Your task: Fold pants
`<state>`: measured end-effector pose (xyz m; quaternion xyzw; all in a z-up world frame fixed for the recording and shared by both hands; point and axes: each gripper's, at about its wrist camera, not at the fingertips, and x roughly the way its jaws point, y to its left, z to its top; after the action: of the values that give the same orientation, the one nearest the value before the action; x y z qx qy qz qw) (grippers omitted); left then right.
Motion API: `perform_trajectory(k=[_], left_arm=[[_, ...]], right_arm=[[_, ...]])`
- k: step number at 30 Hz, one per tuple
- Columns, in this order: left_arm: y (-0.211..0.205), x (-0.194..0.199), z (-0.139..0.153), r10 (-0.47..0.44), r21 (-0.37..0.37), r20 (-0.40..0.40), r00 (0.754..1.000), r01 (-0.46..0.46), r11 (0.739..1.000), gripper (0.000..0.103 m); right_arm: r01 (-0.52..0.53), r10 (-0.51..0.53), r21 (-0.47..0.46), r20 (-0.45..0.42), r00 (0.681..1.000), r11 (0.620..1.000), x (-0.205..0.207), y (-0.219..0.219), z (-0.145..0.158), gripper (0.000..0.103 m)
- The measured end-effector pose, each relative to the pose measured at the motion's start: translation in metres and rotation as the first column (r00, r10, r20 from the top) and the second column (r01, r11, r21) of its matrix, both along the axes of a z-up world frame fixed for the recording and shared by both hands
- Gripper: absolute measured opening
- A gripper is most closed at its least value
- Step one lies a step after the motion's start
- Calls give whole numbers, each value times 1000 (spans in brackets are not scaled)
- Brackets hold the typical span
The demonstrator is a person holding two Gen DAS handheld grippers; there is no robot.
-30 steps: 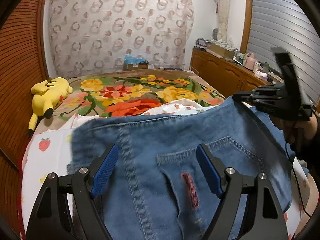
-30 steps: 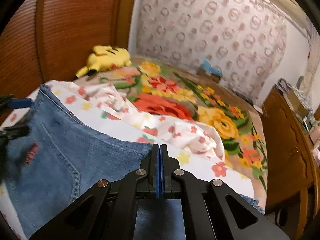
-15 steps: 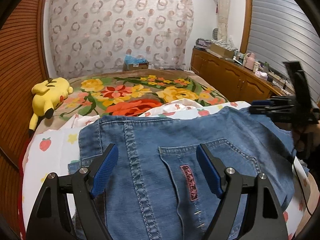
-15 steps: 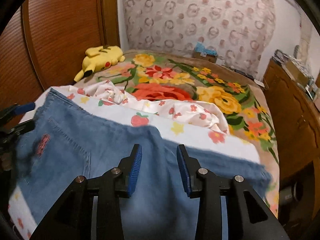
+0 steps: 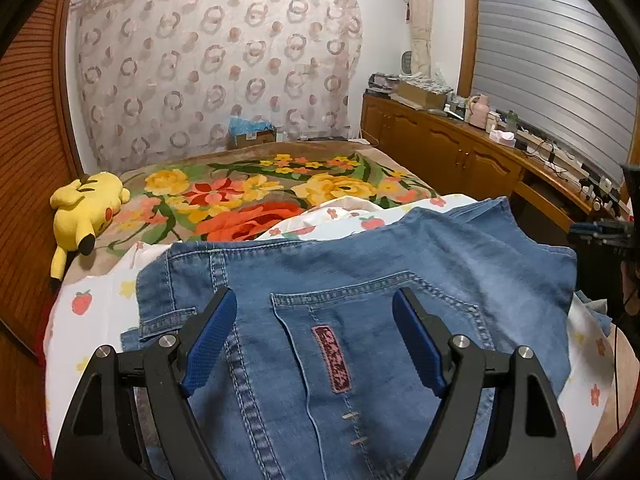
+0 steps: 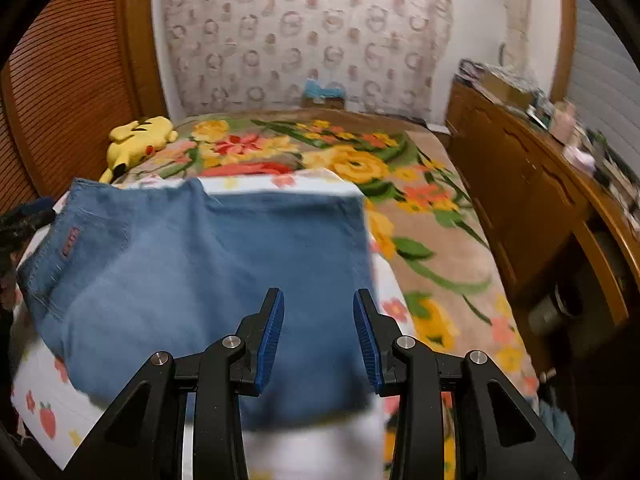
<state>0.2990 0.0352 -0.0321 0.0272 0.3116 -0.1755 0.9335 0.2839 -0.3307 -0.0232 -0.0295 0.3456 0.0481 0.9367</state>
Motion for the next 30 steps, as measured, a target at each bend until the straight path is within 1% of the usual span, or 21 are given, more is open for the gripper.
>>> perform_trajectory(k=[2,3,4,10,11,13,15,21,23,25,28,30], left_arm=[[0,-9,3,3,14,1,1000,-3,1000,81],[3,-14,4,6,17,-1,1000,-6,1000,81],[5,-19,5,12,19,-4,1000,-12,1000,81],[22,-51,-1,65,47,-25,998,-64,997,81],[28,-59,-3,83,48,-32,996,-81,996,81],[37,-68,-7,111,48,-44,993,-109,993,81],[45,-78,-11,133,53,-51,990,-130,990,81],[68,-101,-23,200,69,-67,977,-196,978,81],[75,-104,-27,218,66,-74,973,-213,975,81],[80,-104,-31,228,65,-80,970,-223,973,76],[87,-100,-38,243,70,-88,966,-238,969,74],[92,-95,-41,249,60,-97,964,-244,968,72]], right_arm=[[22,-21,23,-34,999,1000,-5,-10,-14,39],[30,-28,28,-49,998,999,-7,-13,-17,43],[38,-36,34,-56,998,999,-9,-16,-26,44],[48,-42,91,-64,997,995,-18,-33,-48,45],[48,-42,98,-61,997,994,-17,-36,-45,45],[46,-40,114,-52,998,992,-20,-39,-48,45],[42,-36,127,-46,998,991,-24,-38,-44,45],[-36,37,124,-6,999,992,-51,-29,-30,45],[-48,46,124,17,999,991,-59,-30,-26,45],[-62,58,132,34,998,989,-70,-33,-26,46],[-75,69,141,48,997,987,-79,-33,-32,46],[-81,75,143,48,996,986,-86,-31,-37,46]])
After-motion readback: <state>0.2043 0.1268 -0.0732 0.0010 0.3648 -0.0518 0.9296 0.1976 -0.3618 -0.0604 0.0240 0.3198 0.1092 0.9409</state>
